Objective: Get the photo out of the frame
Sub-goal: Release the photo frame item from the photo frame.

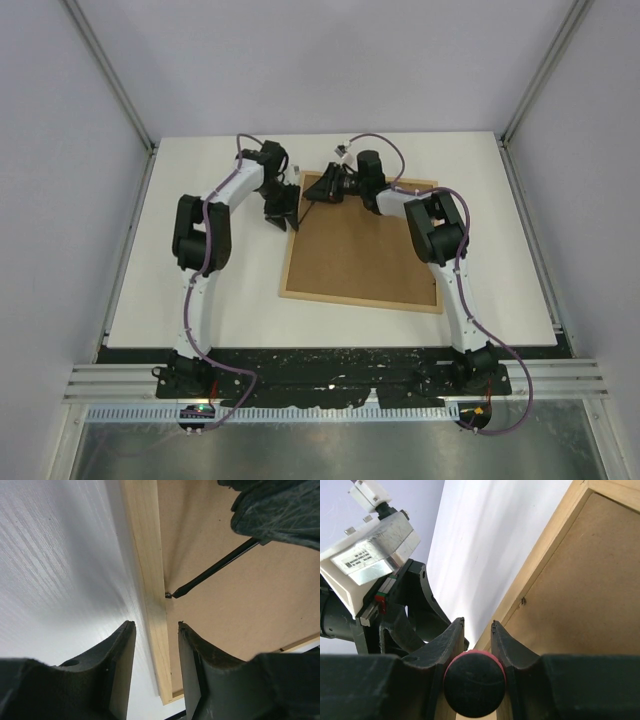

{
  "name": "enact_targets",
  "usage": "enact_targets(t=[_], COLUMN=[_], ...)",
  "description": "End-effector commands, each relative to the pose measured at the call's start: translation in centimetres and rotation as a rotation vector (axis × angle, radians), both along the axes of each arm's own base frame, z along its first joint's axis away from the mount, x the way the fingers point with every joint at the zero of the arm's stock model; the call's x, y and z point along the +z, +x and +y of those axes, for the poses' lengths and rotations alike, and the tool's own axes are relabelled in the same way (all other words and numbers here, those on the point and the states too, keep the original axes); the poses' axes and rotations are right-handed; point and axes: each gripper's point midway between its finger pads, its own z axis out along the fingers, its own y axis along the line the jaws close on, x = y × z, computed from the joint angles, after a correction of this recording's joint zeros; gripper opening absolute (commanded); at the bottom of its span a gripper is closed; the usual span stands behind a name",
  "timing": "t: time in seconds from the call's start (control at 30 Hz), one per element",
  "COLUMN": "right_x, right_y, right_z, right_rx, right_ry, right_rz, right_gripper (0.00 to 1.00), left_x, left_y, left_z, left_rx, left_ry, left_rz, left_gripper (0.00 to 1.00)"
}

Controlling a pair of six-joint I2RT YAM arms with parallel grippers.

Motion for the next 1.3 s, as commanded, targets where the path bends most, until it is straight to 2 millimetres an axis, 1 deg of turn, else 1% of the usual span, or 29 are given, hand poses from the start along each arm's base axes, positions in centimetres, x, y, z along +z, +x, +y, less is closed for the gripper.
enact_targets(t=[0.0, 0.17, 0.3, 0.5, 0.7, 0.77, 0.83, 0.97, 1.03, 1.27], right_x=[1.6, 0.6, 0.7, 2.9, 3.8, 3.8, 3.2, 1.5, 1.0, 0.6], right_y=[0.7, 0.2, 0.3, 0.9, 0.8, 0.8, 0.6, 0.2, 0.1, -0.4], right_z=[0.9, 0.8, 0.5, 0.2, -0.2, -0.3, -0.1, 0.2, 0.4, 1.7], right_rx=[0.015, 0.026, 0.024, 0.023, 0.029, 0.03, 0.031, 0.031, 0.032, 0.054], right_ry=[0.036, 0.015, 0.014, 0.059, 0.076, 0.074, 0.059, 0.036, 0.033, 0.035], right_rz=[-0.075, -0.074, -0.081, -0.094, -0.102, -0.106, -0.108, -0.083, -0.076, -0.067], right_gripper=[0.08, 0.08, 0.08, 0.08, 0.08, 0.08, 0.08, 0.08, 0.08, 0.08], left_x=[0.2, -0.3, -0.3, -0.4, -0.5, -0.5, -0.5, -0.6, -0.5, -0.7], left_y=[0.6, 0.2, 0.1, -0.1, -0.2, -0.3, -0.3, -0.3, -0.5, -0.9], left_z=[0.2, 0.5, 0.5, 0.5, 0.4, 0.2, 0.1, 0.0, -0.2, -0.5], left_rx=[0.003, 0.01, 0.008, 0.012, 0.007, 0.004, -0.002, -0.002, -0.004, -0.012], left_ry=[-0.058, -0.065, -0.067, -0.056, -0.035, -0.032, -0.028, -0.026, -0.029, -0.03], left_rz=[-0.006, 0.018, 0.021, 0.024, 0.022, 0.024, 0.02, 0.021, 0.024, 0.033], left_gripper=[0.42, 0.39, 0.36, 0.36, 0.35, 0.33, 0.33, 0.3, 0.28, 0.24])
